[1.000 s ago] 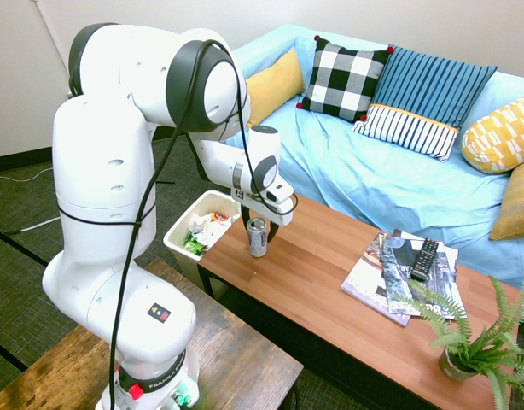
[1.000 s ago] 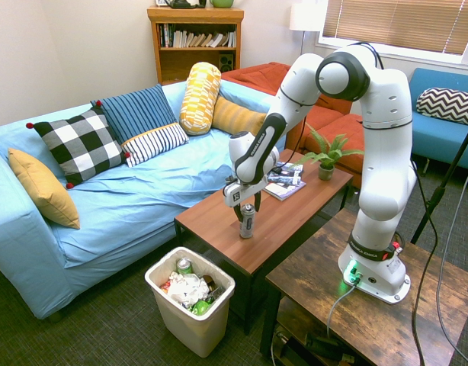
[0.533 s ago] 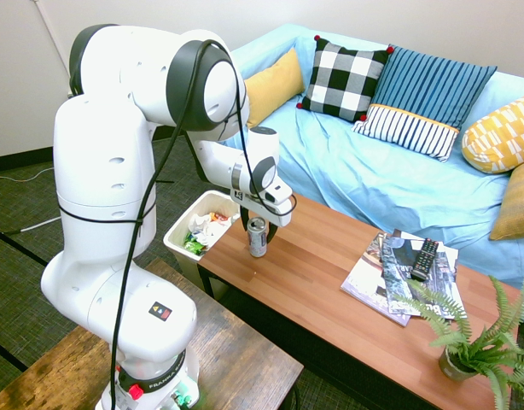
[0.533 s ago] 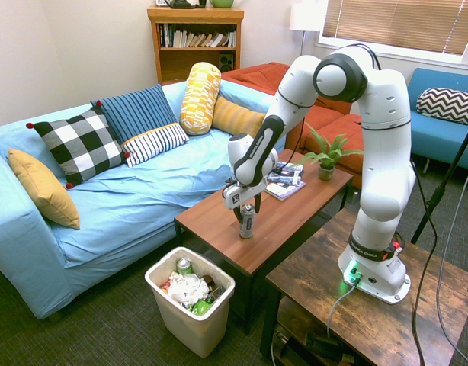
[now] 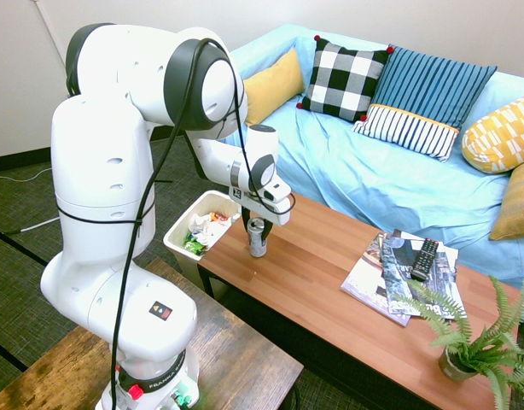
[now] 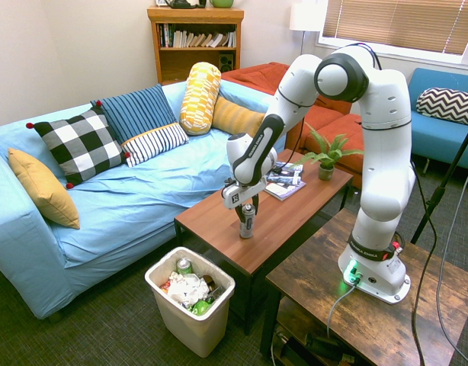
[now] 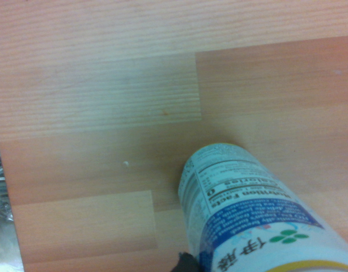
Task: Throw the can in the trash bin
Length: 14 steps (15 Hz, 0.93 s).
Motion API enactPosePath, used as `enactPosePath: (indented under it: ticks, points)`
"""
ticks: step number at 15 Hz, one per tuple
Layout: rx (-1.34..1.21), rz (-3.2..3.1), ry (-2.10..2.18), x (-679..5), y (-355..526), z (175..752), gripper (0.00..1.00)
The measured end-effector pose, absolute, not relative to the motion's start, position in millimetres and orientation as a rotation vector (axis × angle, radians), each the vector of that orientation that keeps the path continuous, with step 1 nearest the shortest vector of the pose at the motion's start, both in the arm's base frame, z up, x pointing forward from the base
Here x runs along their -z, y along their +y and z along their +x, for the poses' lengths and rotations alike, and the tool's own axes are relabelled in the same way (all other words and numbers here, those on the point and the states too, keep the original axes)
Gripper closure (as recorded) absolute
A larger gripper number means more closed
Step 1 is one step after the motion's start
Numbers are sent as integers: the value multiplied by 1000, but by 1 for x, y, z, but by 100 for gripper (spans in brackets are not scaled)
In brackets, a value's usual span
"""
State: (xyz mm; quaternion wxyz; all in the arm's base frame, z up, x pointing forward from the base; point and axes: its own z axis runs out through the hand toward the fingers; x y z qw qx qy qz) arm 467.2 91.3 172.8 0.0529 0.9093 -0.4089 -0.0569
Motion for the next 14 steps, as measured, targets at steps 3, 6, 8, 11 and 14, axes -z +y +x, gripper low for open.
enactPosePath:
  ticks: [3,6,8,11,14]
  points:
    - [174,2764,-1242,-176,91,469,100]
    - [151,2775,-1231,-196,97,478,100]
    - [91,2792,-1190,-224,120,486,100]
    - [-12,2819,-1090,-265,193,485,100]
    - [-99,2834,-956,-274,292,464,100]
